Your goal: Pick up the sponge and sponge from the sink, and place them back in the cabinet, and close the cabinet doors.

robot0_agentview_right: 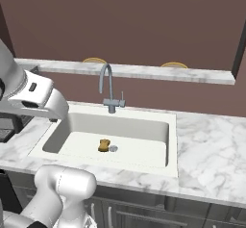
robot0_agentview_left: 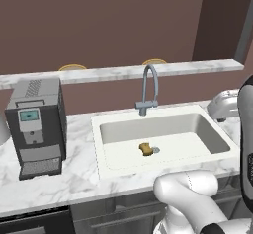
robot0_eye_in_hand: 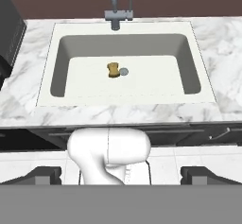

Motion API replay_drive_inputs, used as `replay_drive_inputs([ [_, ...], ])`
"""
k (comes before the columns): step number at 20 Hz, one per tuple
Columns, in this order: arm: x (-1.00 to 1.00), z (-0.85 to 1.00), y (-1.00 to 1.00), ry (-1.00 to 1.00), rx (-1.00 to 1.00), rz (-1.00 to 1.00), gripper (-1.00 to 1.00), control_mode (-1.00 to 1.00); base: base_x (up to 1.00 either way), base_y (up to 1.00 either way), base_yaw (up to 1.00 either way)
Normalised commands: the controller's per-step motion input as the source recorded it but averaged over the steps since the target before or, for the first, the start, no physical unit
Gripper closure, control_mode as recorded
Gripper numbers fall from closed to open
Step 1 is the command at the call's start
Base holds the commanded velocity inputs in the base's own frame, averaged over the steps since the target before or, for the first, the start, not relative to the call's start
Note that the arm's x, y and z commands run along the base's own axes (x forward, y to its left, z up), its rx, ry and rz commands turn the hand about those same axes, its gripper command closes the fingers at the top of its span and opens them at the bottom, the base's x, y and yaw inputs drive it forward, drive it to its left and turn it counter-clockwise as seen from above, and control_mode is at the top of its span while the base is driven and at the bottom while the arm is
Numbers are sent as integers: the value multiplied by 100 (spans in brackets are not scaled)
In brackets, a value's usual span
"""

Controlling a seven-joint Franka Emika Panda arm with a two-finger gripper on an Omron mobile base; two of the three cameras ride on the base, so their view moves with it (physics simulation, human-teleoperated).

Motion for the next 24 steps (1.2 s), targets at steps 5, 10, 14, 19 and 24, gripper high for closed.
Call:
replay_drive_inputs([
  [5, 37, -23, 28, 2, 0, 0, -100, -100, 0, 0, 0],
  [10, 29, -31, 31, 1, 0, 0, -100, -100, 0, 0, 0],
  [14, 34, -40, 30, 0, 0, 0, -100, -100, 0, 0, 0],
  [19, 39, -38, 17, 0, 0, 0, -100, -100, 0, 0, 0],
  [24, 45, -31, 4, 0, 0, 0, -100, -100, 0, 0, 0],
])
